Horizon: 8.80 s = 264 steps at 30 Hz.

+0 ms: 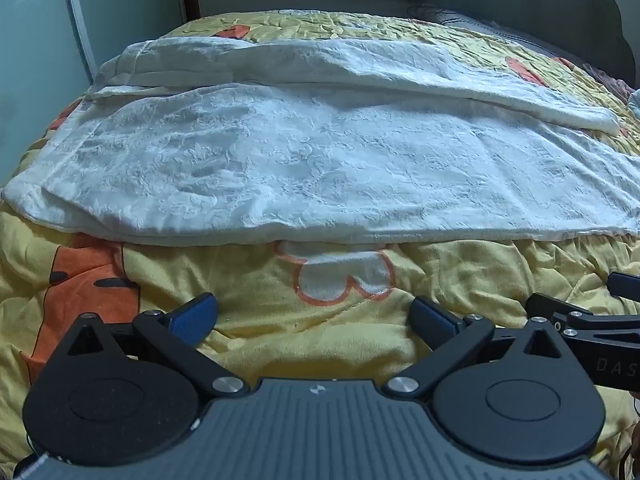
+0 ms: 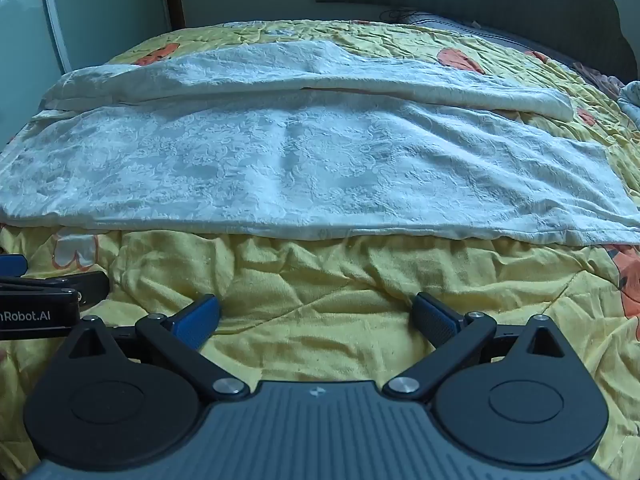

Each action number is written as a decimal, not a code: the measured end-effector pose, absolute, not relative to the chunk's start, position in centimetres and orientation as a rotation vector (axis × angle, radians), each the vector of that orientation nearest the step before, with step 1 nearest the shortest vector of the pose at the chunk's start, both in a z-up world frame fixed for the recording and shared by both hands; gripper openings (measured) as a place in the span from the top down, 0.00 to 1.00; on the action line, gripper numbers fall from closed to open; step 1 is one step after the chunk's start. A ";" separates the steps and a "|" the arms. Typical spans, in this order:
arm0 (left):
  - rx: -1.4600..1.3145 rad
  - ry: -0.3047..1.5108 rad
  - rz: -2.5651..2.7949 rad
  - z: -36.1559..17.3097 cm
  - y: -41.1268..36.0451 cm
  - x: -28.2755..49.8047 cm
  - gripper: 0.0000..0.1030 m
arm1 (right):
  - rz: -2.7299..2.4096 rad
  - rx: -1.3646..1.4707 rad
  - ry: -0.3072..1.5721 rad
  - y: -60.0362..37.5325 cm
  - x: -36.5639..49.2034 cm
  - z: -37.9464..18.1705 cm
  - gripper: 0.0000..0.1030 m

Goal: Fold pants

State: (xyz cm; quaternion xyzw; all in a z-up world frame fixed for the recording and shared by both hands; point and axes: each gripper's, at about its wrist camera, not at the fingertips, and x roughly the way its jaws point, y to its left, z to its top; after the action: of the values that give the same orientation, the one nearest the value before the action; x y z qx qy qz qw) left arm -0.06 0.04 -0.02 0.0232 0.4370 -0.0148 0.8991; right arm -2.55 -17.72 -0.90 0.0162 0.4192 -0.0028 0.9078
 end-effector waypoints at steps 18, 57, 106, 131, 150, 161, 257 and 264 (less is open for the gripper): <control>0.056 0.840 -0.022 0.1 0.2 -0.9 0.00 | 0.007 0.029 0.817 -17.8 -3.3 -1.2 0.00; 0.053 0.279 0.314 22.1 22.0 8.9 0.00 | -0.194 -0.189 0.428 -30.2 1.8 12.1 0.00; -0.494 1.099 -0.183 2.8 26.7 42.4 0.39 | 0.310 -0.247 0.588 -16.6 20.9 6.8 0.00; -0.134 0.262 -0.480 14.5 23.1 21.2 0.91 | 0.696 -0.321 0.675 -16.1 33.2 6.8 0.01; -0.210 0.306 -0.430 13.5 25.9 19.7 0.91 | 0.870 -0.351 0.739 -12.9 33.7 6.9 0.95; -0.597 0.405 -0.215 11.3 32.3 13.6 0.22 | 0.903 -0.319 0.588 -13.8 18.1 9.7 0.95; -1.156 1.010 -0.212 1.4 14.0 3.5 0.35 | 1.120 -1.002 0.743 -9.6 6.5 1.3 0.69; -1.180 1.008 -0.233 1.5 13.5 4.5 0.34 | 1.118 -0.976 0.741 -9.9 6.4 1.8 0.88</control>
State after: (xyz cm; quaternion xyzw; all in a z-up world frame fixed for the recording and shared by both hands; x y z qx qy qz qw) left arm 4.46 13.50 1.50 -0.5312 0.4537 -0.1051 0.7078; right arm 6.36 -9.86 1.76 -0.4339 0.3295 0.4972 0.6752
